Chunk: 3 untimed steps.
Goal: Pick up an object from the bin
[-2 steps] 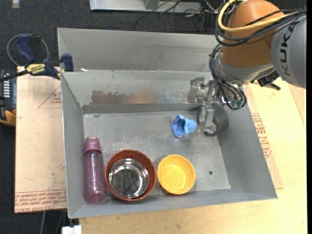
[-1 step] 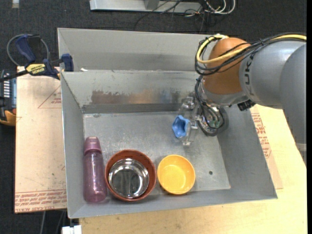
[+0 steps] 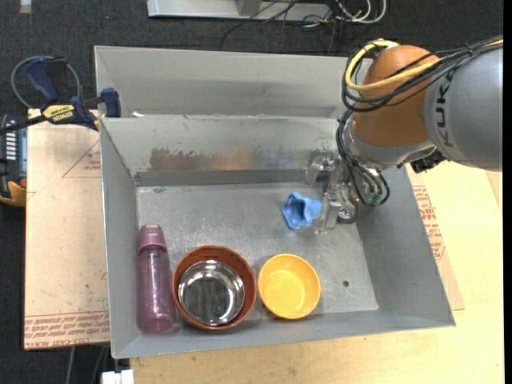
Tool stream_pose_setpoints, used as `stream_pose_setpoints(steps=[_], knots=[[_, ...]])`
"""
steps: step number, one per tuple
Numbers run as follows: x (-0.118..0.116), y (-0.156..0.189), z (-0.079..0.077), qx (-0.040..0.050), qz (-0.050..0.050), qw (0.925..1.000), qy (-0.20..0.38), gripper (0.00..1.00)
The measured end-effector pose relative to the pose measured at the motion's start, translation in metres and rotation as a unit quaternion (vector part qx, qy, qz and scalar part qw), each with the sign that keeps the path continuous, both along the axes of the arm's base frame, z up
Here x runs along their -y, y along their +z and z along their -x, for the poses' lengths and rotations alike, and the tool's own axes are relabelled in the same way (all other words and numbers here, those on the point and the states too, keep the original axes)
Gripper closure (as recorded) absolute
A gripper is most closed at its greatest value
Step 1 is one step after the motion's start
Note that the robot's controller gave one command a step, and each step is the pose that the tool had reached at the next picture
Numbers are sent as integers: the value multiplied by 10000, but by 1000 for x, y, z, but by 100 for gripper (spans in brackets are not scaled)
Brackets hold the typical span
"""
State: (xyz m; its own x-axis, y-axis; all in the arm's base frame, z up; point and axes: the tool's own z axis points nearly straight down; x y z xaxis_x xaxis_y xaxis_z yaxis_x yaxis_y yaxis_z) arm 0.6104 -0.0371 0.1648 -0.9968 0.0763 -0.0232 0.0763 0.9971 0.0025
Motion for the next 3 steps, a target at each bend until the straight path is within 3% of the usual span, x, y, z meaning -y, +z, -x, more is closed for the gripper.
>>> stream_pose_setpoints(steps=[1,2,3], knots=[[3,-98,-24,-87,-15,9998,-194,0],[-2,-95,-25,25,-38,9909,-1343,0],[2,-96,-26,-45,-25,9995,-297,100]])
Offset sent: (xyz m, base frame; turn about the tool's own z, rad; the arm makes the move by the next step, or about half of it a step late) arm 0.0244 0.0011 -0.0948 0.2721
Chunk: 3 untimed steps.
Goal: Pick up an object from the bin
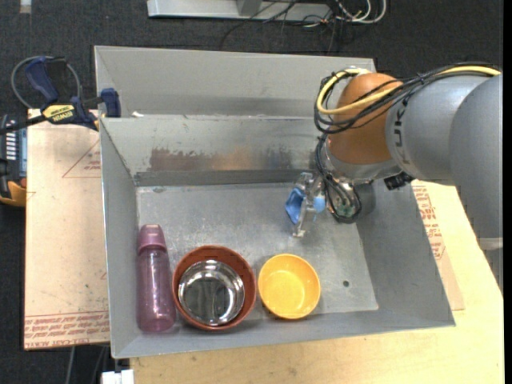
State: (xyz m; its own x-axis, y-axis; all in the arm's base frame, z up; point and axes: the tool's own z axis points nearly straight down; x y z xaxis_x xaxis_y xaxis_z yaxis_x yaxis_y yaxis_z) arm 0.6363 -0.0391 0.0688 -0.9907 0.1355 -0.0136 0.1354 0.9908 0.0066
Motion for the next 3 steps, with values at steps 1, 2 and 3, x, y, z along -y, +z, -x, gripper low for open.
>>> stream_pose_setpoints(steps=[1,2,3], knots=[[0,0,0,1,-1,10000,0,100],[0,12,1,-18,-4,10000,-1,100],[0,26,0,3,-3,10000,-1,100]])
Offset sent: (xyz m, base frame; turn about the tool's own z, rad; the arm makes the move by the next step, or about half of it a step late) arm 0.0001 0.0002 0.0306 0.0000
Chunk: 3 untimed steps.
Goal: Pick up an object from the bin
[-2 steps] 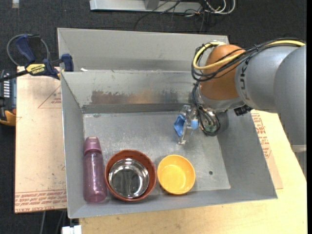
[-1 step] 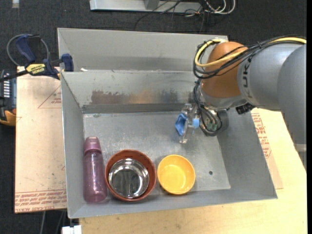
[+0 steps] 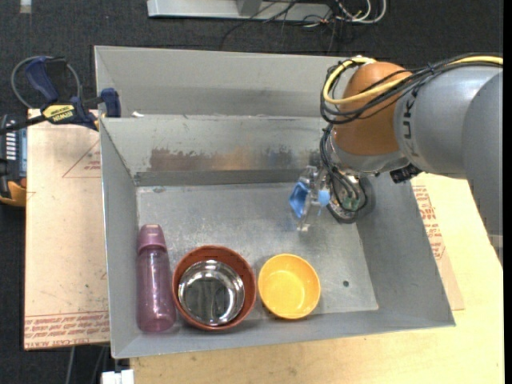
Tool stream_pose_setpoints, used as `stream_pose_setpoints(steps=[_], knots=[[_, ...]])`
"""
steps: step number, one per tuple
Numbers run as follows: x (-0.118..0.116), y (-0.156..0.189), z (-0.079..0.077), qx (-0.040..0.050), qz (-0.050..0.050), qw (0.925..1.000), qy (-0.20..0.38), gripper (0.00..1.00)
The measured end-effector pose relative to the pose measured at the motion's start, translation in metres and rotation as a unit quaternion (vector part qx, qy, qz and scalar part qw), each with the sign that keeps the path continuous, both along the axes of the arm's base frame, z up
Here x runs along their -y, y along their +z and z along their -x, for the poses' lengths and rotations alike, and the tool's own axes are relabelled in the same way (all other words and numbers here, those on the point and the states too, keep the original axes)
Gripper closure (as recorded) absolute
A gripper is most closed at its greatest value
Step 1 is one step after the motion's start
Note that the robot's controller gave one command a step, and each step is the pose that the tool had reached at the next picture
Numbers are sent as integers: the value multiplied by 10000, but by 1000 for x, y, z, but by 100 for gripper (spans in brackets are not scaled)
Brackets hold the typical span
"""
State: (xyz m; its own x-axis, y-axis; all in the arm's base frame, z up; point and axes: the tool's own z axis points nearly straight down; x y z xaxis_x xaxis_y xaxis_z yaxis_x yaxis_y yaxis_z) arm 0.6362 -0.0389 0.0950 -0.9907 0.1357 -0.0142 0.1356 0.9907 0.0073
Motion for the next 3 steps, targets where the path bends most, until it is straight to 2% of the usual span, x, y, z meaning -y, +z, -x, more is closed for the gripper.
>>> stream_pose_setpoints(steps=[2,3], knots=[[0,22,0,9,-3,10000,-2,100],[0,43,1,-17,-8,10000,-2,100]])
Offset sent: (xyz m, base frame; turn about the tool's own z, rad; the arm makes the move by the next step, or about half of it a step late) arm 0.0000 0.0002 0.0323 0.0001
